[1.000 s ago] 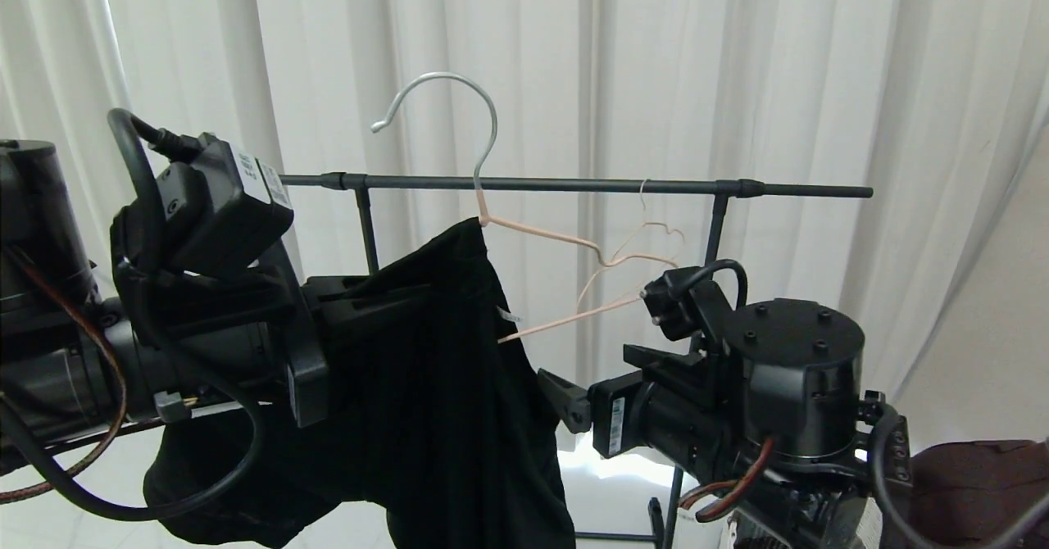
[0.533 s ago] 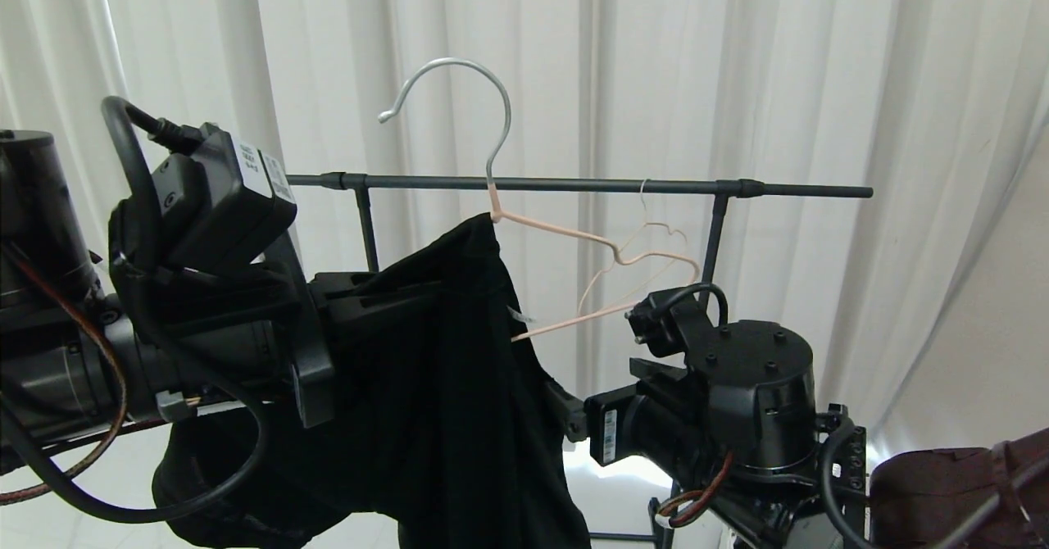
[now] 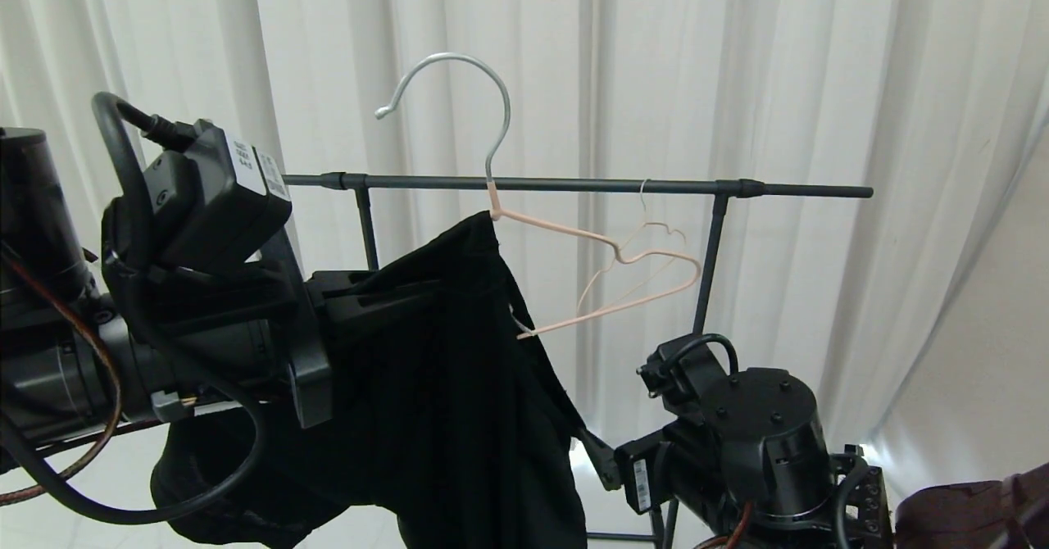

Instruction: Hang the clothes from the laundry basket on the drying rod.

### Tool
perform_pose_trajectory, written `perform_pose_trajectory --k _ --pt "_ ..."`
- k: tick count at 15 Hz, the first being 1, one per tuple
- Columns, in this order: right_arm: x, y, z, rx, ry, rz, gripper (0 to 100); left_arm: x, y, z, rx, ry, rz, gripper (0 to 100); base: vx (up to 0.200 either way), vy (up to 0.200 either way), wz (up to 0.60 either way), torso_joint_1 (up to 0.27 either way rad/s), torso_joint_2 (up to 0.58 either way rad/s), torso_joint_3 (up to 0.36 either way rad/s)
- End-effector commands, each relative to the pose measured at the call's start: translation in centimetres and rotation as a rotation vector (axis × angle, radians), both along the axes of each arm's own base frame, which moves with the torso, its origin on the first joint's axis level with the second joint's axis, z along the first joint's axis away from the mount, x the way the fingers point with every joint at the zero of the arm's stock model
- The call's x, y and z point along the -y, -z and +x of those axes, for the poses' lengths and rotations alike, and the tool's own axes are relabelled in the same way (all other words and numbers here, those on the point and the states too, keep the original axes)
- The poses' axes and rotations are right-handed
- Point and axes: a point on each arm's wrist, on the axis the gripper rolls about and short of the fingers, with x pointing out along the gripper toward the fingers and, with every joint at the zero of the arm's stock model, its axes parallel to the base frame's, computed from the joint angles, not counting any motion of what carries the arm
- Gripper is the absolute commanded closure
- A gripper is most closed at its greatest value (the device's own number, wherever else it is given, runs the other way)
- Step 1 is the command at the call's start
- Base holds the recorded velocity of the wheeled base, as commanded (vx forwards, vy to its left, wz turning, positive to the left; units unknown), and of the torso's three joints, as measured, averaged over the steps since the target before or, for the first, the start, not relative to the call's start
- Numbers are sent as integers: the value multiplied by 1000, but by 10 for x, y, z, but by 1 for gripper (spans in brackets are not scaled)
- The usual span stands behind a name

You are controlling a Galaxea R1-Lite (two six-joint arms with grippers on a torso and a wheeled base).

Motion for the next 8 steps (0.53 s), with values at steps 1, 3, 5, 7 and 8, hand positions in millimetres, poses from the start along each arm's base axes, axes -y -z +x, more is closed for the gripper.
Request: perform_pose_trajectory --k 1,3,5,7,8 --pt "8 -3 7 9 31 -1 0 -1 -1 -3 7 0 -4 100 0 0 0 0 0 0" --pt "24 -5 15 33 70 -44 0 -1 1 -2 0 -1 -1 100 0 0 0 0 0 0" --pt "47 -10 26 55 150 -67 0 -2 6 -3 -16 -6 9 100 0 0 0 0 0 0" --pt "75 -21 41 95 240 -91 0 -4 21 -6 -63 -7 32 100 0 0 0 0 0 0" --pt "81 -24 45 107 261 -94 0 -5 24 -7 -72 -7 36 100 0 0 0 0 0 0"
